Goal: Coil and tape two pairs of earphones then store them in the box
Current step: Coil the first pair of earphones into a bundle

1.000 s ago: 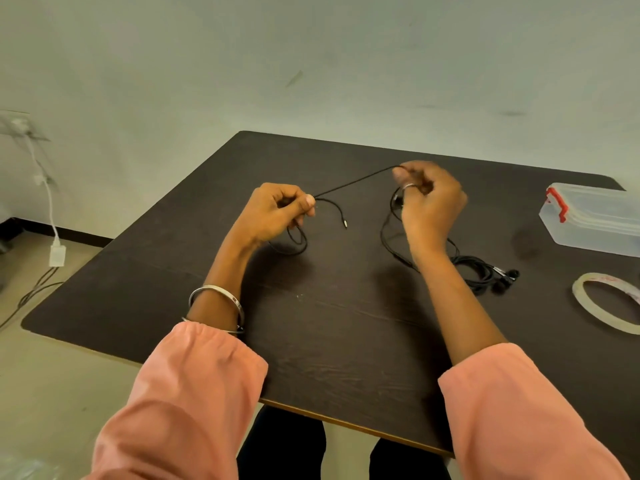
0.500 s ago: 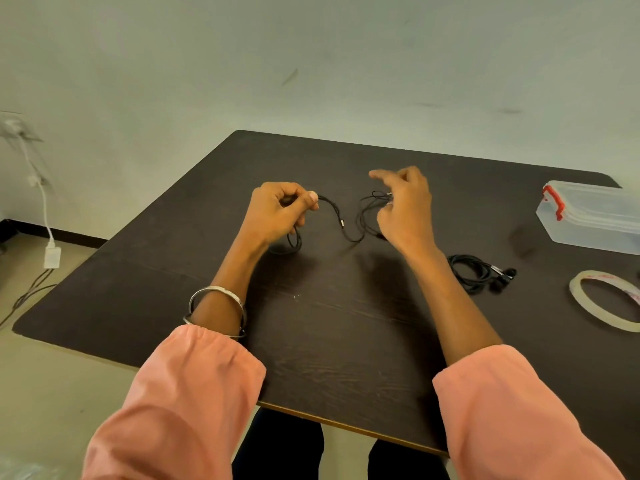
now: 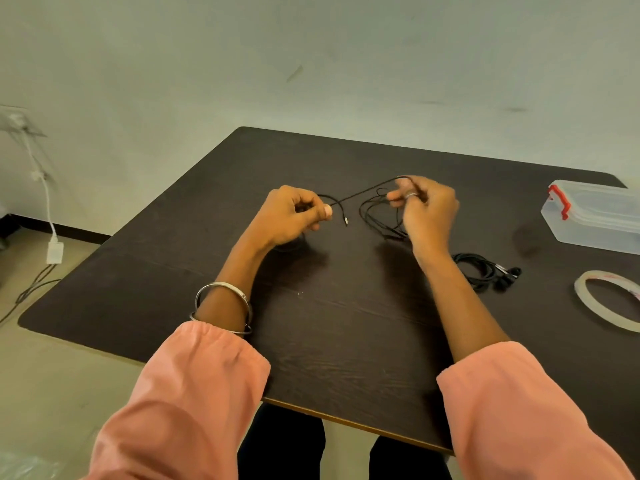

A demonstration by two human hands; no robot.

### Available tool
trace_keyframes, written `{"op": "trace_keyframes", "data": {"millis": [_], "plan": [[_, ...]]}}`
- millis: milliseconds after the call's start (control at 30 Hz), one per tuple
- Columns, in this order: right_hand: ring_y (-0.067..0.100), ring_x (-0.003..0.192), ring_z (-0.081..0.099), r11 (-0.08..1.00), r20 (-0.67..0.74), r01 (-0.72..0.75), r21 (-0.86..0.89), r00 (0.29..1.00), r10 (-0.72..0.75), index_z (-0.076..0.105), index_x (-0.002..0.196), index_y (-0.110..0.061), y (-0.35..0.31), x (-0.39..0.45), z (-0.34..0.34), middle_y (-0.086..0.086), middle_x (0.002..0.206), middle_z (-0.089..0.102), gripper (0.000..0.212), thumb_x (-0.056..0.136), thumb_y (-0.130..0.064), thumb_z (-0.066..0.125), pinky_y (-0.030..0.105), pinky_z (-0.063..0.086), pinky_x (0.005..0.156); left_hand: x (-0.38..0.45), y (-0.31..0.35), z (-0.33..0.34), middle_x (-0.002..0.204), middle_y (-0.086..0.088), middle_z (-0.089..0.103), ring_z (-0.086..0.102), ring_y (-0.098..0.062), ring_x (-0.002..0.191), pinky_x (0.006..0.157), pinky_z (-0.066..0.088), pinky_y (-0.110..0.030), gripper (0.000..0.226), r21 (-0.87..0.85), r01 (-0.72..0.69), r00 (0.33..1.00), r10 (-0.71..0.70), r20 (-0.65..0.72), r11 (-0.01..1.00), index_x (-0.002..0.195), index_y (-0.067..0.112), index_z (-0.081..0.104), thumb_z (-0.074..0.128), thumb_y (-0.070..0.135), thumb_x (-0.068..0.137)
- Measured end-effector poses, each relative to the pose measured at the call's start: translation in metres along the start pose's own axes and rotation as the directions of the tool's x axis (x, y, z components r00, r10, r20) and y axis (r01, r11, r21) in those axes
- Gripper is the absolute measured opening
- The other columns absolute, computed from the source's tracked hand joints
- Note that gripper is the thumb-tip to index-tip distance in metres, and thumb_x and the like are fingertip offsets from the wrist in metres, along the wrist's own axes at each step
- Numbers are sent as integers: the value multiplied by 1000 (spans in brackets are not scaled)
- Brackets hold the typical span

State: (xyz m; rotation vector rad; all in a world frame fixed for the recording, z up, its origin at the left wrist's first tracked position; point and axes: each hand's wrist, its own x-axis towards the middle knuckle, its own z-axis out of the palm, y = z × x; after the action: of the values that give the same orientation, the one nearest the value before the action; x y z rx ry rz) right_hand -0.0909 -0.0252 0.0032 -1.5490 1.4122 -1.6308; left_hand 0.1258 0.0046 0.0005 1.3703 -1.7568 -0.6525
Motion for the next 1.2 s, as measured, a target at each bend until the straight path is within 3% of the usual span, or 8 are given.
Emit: {"op": "trace_keyframes", "data": {"millis": [100, 267, 367, 467, 700, 933, 1033, 1200], "plan": [[26, 97, 65, 968, -124, -72, -241, 991, 43, 72, 93, -20, 4, 4, -5, -1, 86, 72, 21, 94, -11, 53, 44, 44, 99, 1, -1, -2, 69, -2, 68, 61, -2, 59, 66, 53, -18, 12, 32, 21, 999, -20, -32, 999, 84, 17, 73, 67, 26, 89], [21, 135, 27, 661, 459, 499, -560, 852, -254, 37, 145, -19, -20, -9, 6, -1, 149, 39, 65, 82, -17, 57, 39, 18, 97, 0, 5, 9, 62, 3, 65, 59, -1, 55, 62, 52, -17, 14, 89, 7, 995, 1, -98, 996, 82, 18, 71, 65, 28, 90], [17, 126, 37, 546, 659, 671, -503, 706, -260, 49, 136, -23, -22, -22, 20, -3, 125, 58, 46, 90, -29, 55, 40, 14, 95, -2, 10, 11, 61, 2, 63, 56, 0, 52, 58, 49, -15, 13, 65, -49, 996, 54, -76, 997, 81, 20, 68, 63, 24, 92], [15, 101, 53, 546, 618, 641, -540, 742, -260, 68, 108, -31, -13, -19, 21, -8, 86, 63, 22, 94, -25, 52, 38, 15, 82, -3, 12, 10, 60, 2, 62, 53, 0, 49, 54, 46, -13, 13, 50, -48, 998, 50, -38, 998, 81, 19, 70, 64, 25, 91], [10, 89, 59, 935, -71, -9, -354, 997, -17, 70, 83, -24, -6, -5, -4, -9, 75, 71, 23, 90, -13, 52, 32, 17, 78, 1, 4, -3, 55, 3, 56, 48, -5, 50, 53, 42, -16, 21, -79, -54, 993, 45, -109, 995, 79, 20, 73, 61, 31, 93], [16, 134, 32, 540, 473, 577, -612, 815, -336, 48, 137, -21, -23, -15, 14, -7, 136, 54, 55, 84, -32, 61, 51, 12, 102, 3, 9, 8, 54, 1, 53, 45, -6, 50, 53, 39, -15, 24, -105, -70, 986, 52, -161, 992, 73, 21, 70, 61, 30, 93], [15, 122, 43, 486, 609, 699, -524, 707, -360, 57, 126, -24, -25, -23, 22, -7, 118, 63, 41, 88, -39, 59, 47, 12, 98, 2, 11, 10, 54, 4, 55, 48, -3, 49, 52, 41, -15, 23, -70, -94, 988, 85, -126, 993, 73, 24, 68, 60, 28, 94], [12, 81, 60, 732, 514, 570, -373, 784, -348, 71, 94, -29, -13, -18, 20, -13, 70, 62, 22, 91, -29, 49, 45, 31, 89, 1, 11, 9, 54, -3, 55, 47, -11, 50, 52, 44, -25, 23, -117, -83, 996, 78, -51, 990, 73, 22, 70, 61, 29, 93]]}}
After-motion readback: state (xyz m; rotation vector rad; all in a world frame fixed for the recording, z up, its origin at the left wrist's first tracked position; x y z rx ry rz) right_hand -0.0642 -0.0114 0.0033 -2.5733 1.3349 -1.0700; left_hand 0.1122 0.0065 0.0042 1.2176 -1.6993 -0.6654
